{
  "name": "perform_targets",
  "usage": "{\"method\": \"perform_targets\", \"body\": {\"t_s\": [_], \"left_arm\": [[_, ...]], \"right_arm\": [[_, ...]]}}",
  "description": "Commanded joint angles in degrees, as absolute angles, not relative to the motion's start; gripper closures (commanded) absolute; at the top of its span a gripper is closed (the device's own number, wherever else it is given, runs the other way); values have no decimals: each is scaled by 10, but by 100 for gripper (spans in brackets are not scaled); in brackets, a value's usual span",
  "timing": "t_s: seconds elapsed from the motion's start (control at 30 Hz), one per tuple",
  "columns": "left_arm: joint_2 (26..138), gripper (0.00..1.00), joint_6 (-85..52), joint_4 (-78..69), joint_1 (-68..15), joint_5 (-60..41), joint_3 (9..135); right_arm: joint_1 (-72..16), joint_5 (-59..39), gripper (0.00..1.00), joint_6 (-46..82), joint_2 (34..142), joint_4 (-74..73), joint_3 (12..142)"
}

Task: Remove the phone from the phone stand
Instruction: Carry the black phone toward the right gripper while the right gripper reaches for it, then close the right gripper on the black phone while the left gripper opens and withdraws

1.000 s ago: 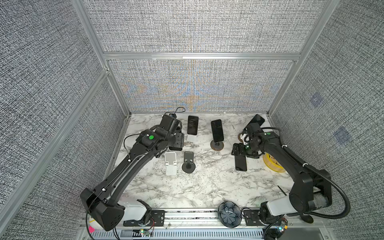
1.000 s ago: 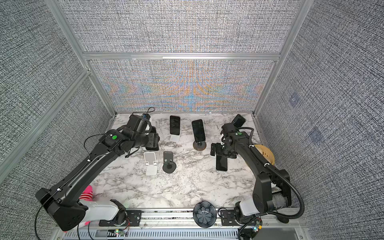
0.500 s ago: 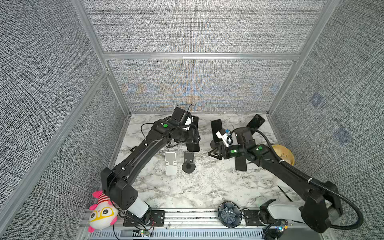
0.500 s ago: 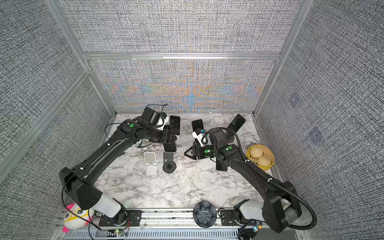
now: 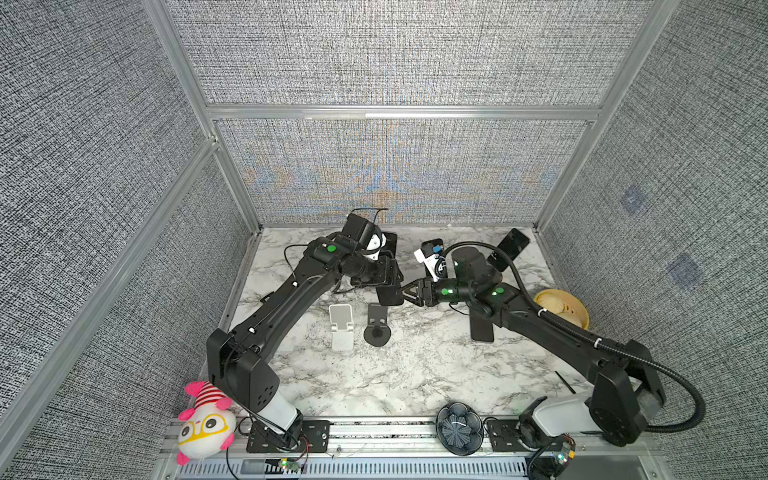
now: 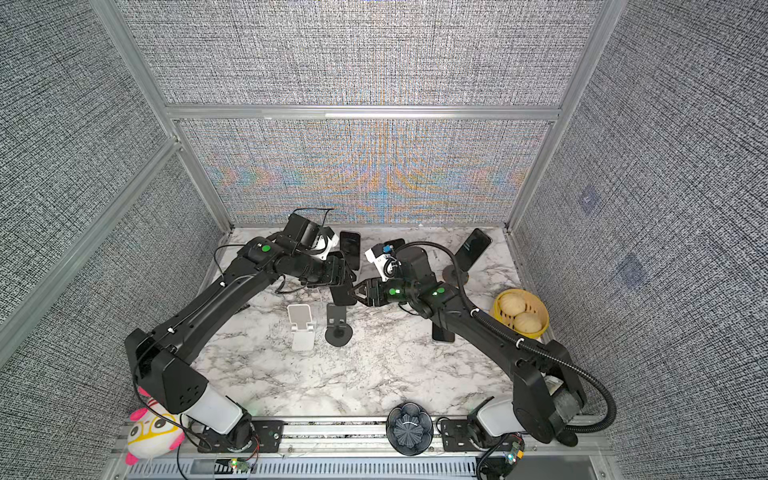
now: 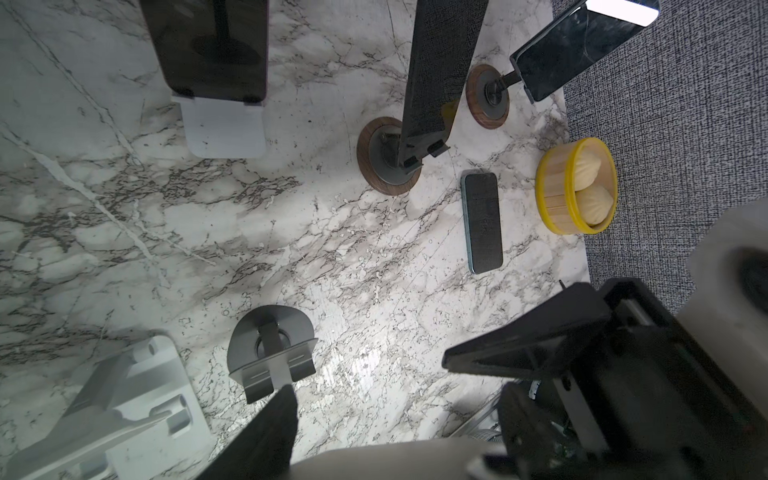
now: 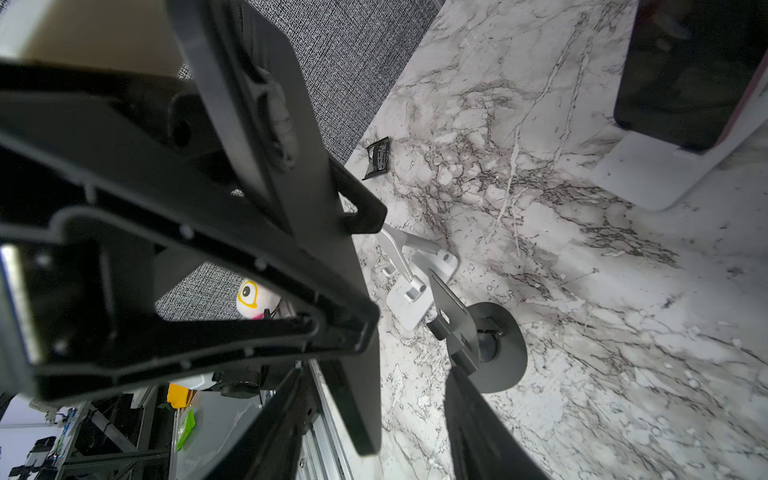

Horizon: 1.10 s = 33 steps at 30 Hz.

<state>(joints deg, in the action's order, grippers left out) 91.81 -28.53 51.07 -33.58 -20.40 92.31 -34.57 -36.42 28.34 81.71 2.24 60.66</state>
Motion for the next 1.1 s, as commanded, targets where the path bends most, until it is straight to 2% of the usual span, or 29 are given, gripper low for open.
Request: {"method": "perform_targets", "body": {"t_s": [0.0,0.2,0.33,0.47,0.6,0.77,0.97,1.07], "left_arm": [[917,90,-290,485,-333,-218,920],[921,90,-291,484,-332,-220,918],[921,89,-291,482,-331,-221,913],[921,78,-291,473,-332,-222,906],[916,76,-298,460,-332,-222,898],[913,71,-303,449,-331,-221,891],[904,33,-303,433,-328,-222,881],[901,20,-303,428,-325,-224,880]], "right_arm": [[-347,-366,53,289,825,7,611],[-349,-361,78,291,829,5,613],[-349,-365,81,293,828,6,613],[-349,-367,90,303,828,-3,608],[-349,-367,99,309,827,-10,604],[-348,-368,100,311,828,-14,604],[-345,-359,100,306,827,6,604],[-339,-354,100,300,818,22,597]]}}
